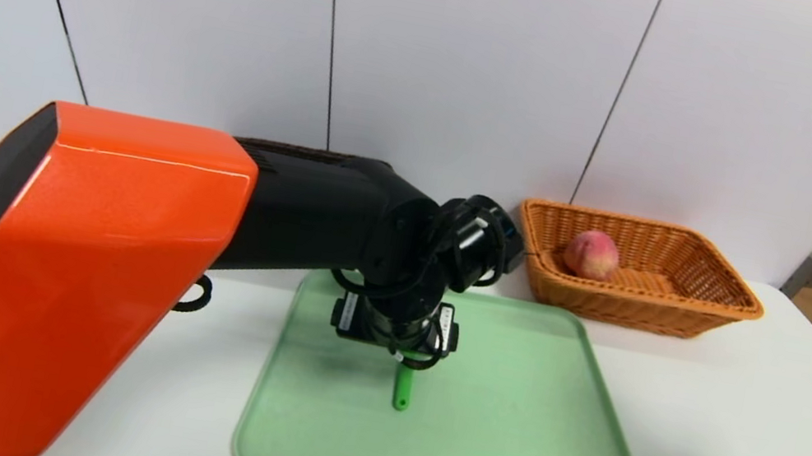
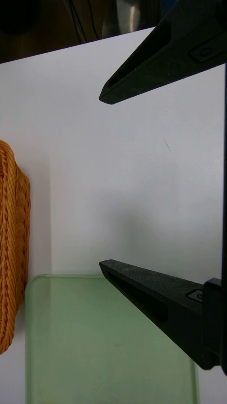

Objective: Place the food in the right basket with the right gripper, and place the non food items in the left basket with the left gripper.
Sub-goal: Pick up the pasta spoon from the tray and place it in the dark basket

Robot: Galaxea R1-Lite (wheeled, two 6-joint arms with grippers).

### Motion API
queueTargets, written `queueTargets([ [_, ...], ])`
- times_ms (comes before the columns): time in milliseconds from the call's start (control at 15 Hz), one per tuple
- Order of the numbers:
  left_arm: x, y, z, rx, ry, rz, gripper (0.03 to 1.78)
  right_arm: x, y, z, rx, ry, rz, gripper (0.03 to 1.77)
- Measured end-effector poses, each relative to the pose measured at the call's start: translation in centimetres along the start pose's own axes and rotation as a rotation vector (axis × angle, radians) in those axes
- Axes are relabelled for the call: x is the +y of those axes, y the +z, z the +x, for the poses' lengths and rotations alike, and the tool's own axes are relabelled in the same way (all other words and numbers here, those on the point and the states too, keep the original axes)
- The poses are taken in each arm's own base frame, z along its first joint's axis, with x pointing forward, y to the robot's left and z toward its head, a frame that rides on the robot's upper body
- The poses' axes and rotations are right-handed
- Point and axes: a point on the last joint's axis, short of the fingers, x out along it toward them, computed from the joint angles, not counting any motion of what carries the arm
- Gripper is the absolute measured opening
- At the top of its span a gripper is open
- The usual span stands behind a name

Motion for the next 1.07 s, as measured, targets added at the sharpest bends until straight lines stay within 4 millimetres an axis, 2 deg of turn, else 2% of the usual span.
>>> queueTargets([
  [400,-0.4,-0.3,1.2,0.001,0.018,0.012,1.69,0.0,0.0,-0.1,-0.002,-0.002,0.000,1.70],
  [1067,-0.7,-0.2,1.8,-0.017,0.001,-0.010,1.69,0.0,-0.2,-0.2,0.000,-0.002,-0.002,1.70],
])
